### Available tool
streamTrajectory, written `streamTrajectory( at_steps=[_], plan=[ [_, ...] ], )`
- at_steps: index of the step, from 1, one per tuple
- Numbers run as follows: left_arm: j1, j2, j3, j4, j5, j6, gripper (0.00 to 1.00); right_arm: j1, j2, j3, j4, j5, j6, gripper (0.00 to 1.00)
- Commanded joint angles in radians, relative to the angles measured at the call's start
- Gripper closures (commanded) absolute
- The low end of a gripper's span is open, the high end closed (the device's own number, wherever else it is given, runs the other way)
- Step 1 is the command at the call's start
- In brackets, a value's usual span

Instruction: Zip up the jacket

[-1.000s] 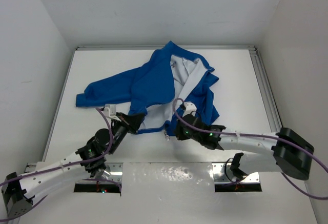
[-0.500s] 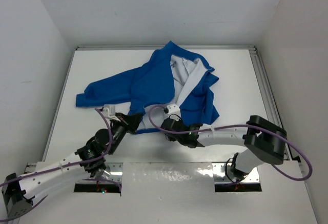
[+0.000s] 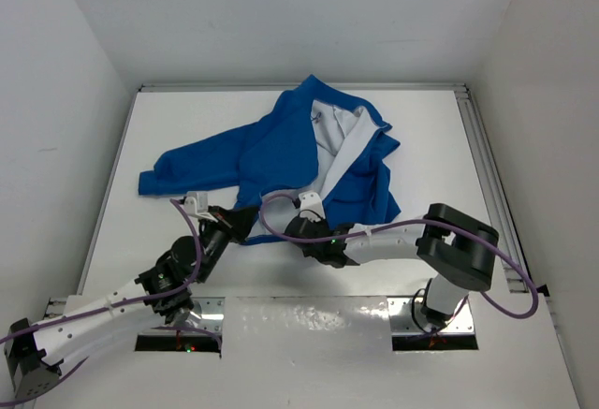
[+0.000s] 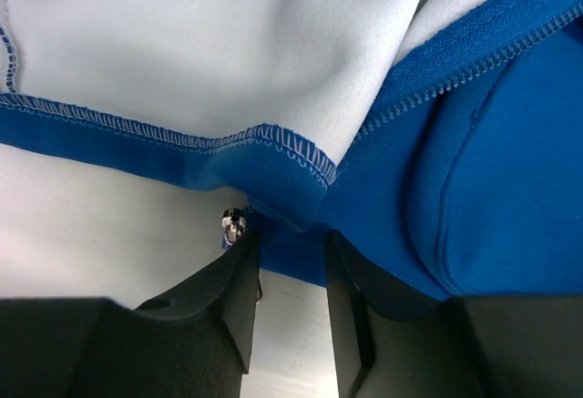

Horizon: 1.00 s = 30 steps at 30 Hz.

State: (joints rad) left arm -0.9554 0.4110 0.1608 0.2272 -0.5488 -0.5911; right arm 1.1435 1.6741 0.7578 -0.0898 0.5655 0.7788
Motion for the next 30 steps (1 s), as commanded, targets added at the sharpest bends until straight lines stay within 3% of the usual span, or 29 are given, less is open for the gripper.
streamTrajectory(
  at_steps=[1, 9, 20, 26, 30],
  plan=[
    [0.003, 0.005, 0.025, 0.018, 0.000, 0.001, 1.00, 0.005, 0.012, 0.032, 0.013, -0.001, 0.007, 0.65],
    [0.003, -0.014, 0.011, 0.027, -0.013, -0.001, 1.00, 0.007, 0.053, -0.005, -0.001, -0.012, 0.063, 0.67],
    [0.003, 0.003, 0.011, 0.035, 0.001, -0.010, 1.00, 0.007, -0.013, -0.109, 0.035, -0.049, 0.128, 0.99],
    [0.003, 0.015, 0.006, 0.043, 0.013, -0.018, 1.00, 0.012, -0.080, -0.143, 0.042, -0.033, 0.126, 1.00],
    [0.003, 0.026, 0.009, 0.043, 0.010, -0.019, 1.00, 0.013, -0.232, -0.207, 0.130, -0.045, 0.108, 1.00]
  ],
)
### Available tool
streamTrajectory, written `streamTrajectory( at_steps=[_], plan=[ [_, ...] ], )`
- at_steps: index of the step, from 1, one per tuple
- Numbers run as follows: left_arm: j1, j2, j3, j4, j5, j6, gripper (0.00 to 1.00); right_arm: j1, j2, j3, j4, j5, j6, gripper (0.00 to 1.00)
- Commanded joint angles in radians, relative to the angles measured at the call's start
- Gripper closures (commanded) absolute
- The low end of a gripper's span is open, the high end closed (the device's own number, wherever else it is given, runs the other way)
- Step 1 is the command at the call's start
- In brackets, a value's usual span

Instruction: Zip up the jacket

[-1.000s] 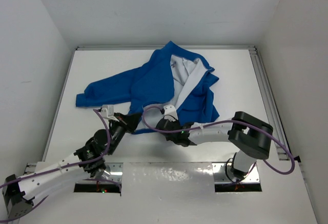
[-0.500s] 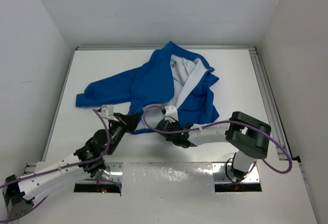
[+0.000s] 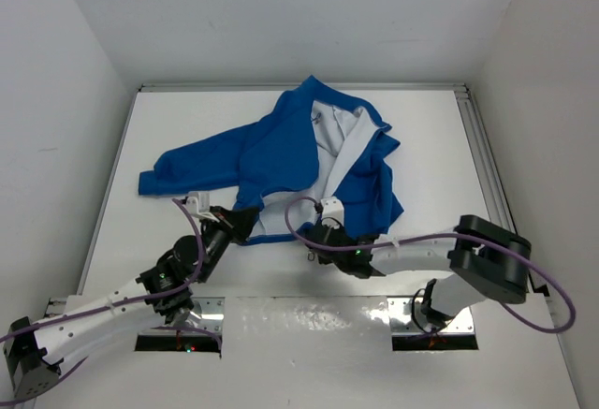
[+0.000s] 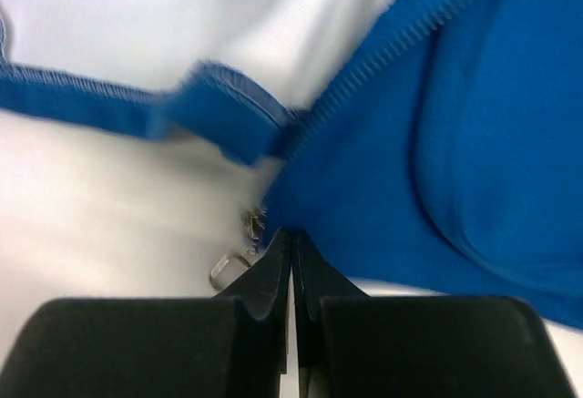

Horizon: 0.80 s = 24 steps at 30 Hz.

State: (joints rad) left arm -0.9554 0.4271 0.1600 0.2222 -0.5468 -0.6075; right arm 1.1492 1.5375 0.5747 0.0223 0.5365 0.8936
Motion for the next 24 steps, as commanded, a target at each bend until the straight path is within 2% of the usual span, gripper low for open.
streamTrajectory(
  at_steps=[1, 6, 8, 10, 18, 24],
  plan=[
    [0.003, 0.010, 0.010, 0.048, 0.011, -0.003, 1.00, 0.010, -0.111, -0.021, 0.010, -0.024, -0.015, 1.00],
    [0.003, 0.013, 0.009, 0.052, 0.018, -0.003, 1.00, 0.020, -0.178, -0.032, -0.091, -0.044, 0.002, 1.00],
    [0.003, 0.013, 0.006, 0.058, 0.036, -0.003, 1.00, 0.021, -0.183, -0.045, -0.097, -0.040, 0.010, 0.82],
    [0.003, 0.016, 0.000, 0.081, 0.036, -0.002, 1.00, 0.021, -0.178, -0.050, -0.096, -0.024, 0.008, 0.71],
    [0.003, 0.022, 0.012, 0.054, 0.027, 0.000, 1.00, 0.020, -0.022, 0.125, -0.180, 0.020, -0.085, 0.67],
    [0.003, -0.021, 0.009, 0.034, 0.010, 0.005, 1.00, 0.015, 0.049, 0.149, -0.185, 0.023, -0.076, 0.65]
  ],
)
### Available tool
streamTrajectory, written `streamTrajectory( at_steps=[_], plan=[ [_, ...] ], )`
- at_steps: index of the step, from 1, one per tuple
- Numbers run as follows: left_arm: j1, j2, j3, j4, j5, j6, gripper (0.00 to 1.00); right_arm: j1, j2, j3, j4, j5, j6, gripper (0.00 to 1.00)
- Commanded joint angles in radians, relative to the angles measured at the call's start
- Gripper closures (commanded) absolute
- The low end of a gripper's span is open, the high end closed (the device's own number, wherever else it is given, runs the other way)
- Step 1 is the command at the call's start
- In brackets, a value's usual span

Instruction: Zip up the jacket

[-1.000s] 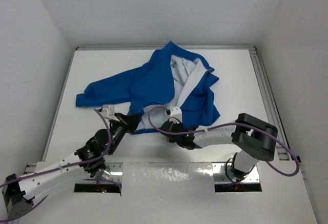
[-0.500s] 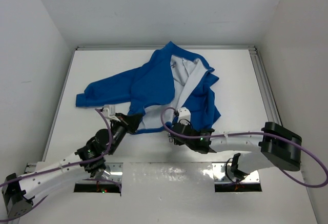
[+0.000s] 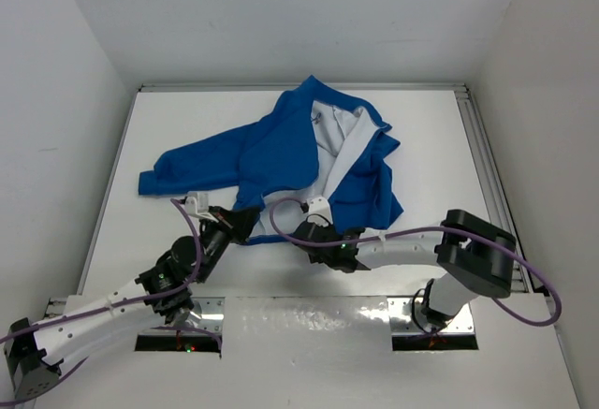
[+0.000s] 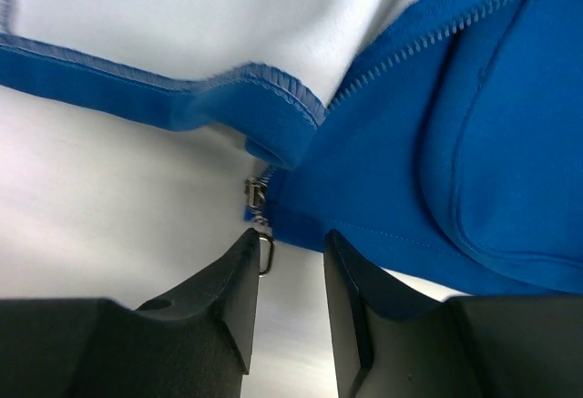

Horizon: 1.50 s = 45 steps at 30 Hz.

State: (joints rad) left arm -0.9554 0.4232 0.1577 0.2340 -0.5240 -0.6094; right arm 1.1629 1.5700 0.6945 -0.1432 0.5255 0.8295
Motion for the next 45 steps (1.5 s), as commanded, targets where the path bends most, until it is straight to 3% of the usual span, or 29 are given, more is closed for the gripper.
streamTrajectory(
  at_steps=[1, 13, 20, 39, 45],
  plan=[
    [0.003, -0.017, 0.017, 0.016, -0.010, 0.007, 1.00, 0.001, 0.022, 0.031, -0.019, 0.034, -0.010, 0.65],
    [0.003, -0.026, 0.017, 0.010, -0.011, 0.007, 1.00, -0.023, 0.093, 0.068, -0.005, 0.016, -0.007, 0.65],
    [0.003, -0.026, 0.014, 0.022, -0.007, 0.007, 1.00, -0.022, 0.024, 0.080, -0.030, 0.057, -0.024, 0.72],
    [0.003, -0.032, 0.011, 0.019, -0.018, 0.008, 1.00, -0.055, 0.122, 0.059, 0.045, -0.058, 0.011, 0.65],
    [0.003, -0.034, 0.011, 0.017, -0.022, 0.008, 1.00, -0.055, 0.082, -0.029, 0.045, -0.062, 0.077, 0.78]
  ],
)
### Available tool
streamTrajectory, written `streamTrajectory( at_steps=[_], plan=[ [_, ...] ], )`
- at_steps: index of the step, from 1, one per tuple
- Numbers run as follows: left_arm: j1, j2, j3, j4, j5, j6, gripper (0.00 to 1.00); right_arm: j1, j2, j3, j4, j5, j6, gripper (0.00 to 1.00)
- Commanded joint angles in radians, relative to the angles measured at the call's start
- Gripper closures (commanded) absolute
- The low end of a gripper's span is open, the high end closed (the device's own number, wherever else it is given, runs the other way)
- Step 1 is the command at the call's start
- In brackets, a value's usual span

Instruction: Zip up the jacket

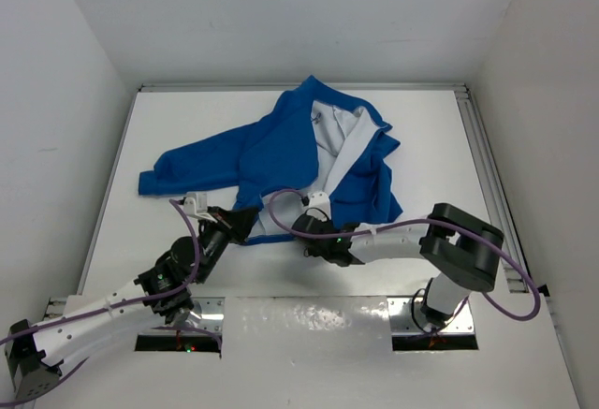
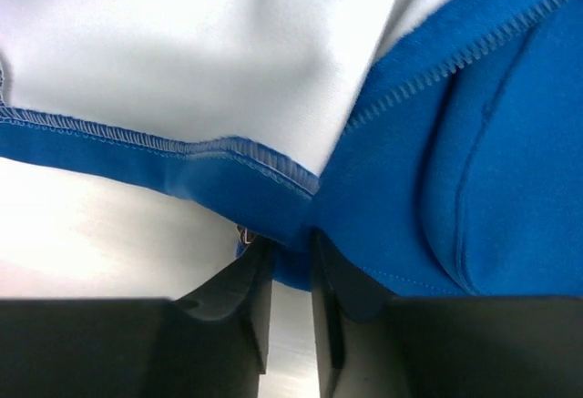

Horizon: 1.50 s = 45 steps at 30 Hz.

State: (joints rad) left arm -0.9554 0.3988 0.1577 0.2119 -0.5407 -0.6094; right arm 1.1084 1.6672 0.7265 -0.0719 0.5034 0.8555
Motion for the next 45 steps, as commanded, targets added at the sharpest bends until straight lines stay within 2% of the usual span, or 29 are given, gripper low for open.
streamTrajectory(
  at_steps=[1, 4, 9, 12, 18, 23, 27, 31, 34, 38, 45],
  plan=[
    [0.003, -0.008, 0.011, 0.035, -0.007, 0.008, 1.00, -0.001, -0.027, -0.079, -0.014, -0.039, 0.060, 0.80],
    [0.003, -0.008, 0.017, 0.029, -0.001, 0.005, 1.00, -0.002, -0.073, -0.136, -0.011, -0.037, 0.080, 0.90],
    [0.003, 0.006, 0.019, 0.031, -0.001, 0.000, 1.00, -0.001, -0.159, -0.173, -0.046, -0.013, 0.079, 1.00],
    [0.003, 0.005, 0.003, 0.061, 0.011, 0.000, 1.00, 0.001, -0.243, -0.216, -0.007, -0.011, 0.068, 1.00],
    [0.003, 0.096, 0.019, 0.124, 0.105, -0.009, 1.00, 0.001, -0.499, -0.397, 0.419, -0.022, -0.013, 1.00],
    [0.003, 0.184, 0.101, 0.101, 0.166, -0.013, 1.00, 0.002, -0.627, -0.505, 0.713, -0.035, -0.137, 1.00],
    [0.003, 0.225, 0.149, 0.089, 0.188, -0.021, 1.00, 0.002, -0.667, -0.565, 0.964, -0.037, -0.202, 1.00],
    [0.003, 0.261, 0.186, 0.098, 0.205, -0.062, 1.00, 0.002, -0.636, -0.628, 1.185, -0.020, -0.223, 1.00],
    [0.003, 0.348, 0.236, 0.081, 0.228, -0.091, 1.00, 0.002, -0.598, -0.653, 1.322, -0.020, -0.213, 1.00],
    [0.003, 0.417, 0.261, 0.086, 0.234, -0.121, 1.00, 0.002, -0.577, -0.644, 1.353, -0.031, -0.207, 1.00],
    [0.001, 0.495, 0.273, 0.113, 0.219, -0.124, 1.00, 0.004, -0.567, -0.587, 1.278, -0.017, -0.231, 1.00]
  ],
)
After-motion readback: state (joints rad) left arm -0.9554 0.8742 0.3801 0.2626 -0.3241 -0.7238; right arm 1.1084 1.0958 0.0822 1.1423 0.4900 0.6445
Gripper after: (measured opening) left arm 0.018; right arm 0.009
